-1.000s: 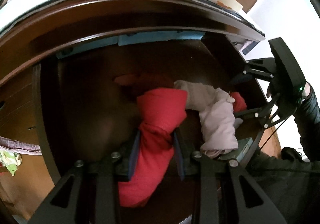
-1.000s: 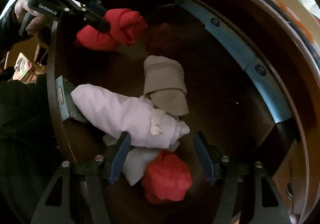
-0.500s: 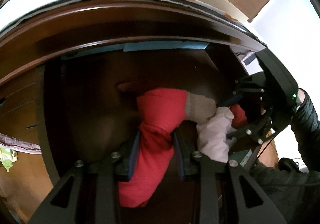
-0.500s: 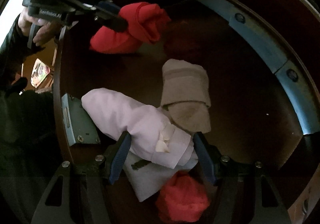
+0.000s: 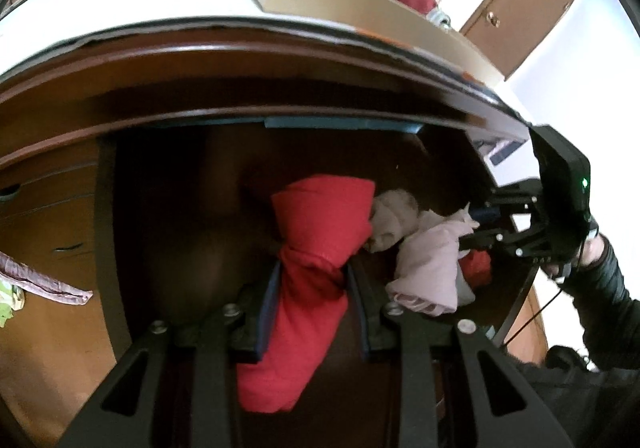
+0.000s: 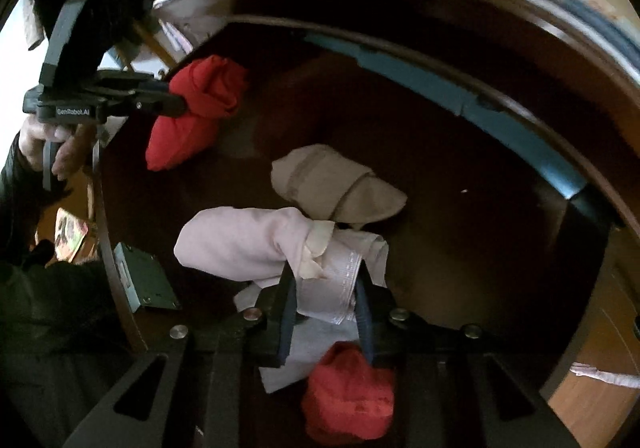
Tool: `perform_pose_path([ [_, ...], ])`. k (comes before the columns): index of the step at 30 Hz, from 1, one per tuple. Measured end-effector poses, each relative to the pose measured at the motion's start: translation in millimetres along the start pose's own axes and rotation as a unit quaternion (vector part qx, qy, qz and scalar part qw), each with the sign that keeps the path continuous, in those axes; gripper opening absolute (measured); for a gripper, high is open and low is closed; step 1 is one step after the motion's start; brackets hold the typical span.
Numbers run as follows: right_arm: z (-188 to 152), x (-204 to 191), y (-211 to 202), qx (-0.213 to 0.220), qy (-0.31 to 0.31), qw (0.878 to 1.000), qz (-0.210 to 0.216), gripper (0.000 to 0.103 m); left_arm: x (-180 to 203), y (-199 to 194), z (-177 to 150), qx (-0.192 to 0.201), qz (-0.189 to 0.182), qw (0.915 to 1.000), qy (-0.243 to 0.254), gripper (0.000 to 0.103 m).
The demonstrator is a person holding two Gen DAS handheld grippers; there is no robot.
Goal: Take underwear out of drawer
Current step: 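Grasp the red sock with the left tool while the right tool grasps pale pink underwear, then lift the red sock and pink underwear up out of the drawer with both tools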
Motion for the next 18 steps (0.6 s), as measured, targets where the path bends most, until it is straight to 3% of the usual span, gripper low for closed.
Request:
perform_pose_path([
  [5, -1.7, -14.3, -16.0, 0.039, 0.022, 0.999, 0.008, 0.028, 5.1, -6.4, 0.9, 0.030, -0.003, 0.9995, -0.007, 0.030],
  [18, -8.2, -1.2, -45.2, 0.115, 0.080, 0.990, 0.026, 0.028, 10.6, -15.3, 0.7, 0.093, 0.004, 0.9956, -0.015, 0.030],
])
Point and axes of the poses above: each gripper's, at about its wrist camera, not at the fingertips, and y roughly the way its jaws point, x to its right, z to its top, the point moved 3 cm from there along y, roughly the way its jaws point, and after that the axes turned 1 degree about -z, right-handed, at the moved point
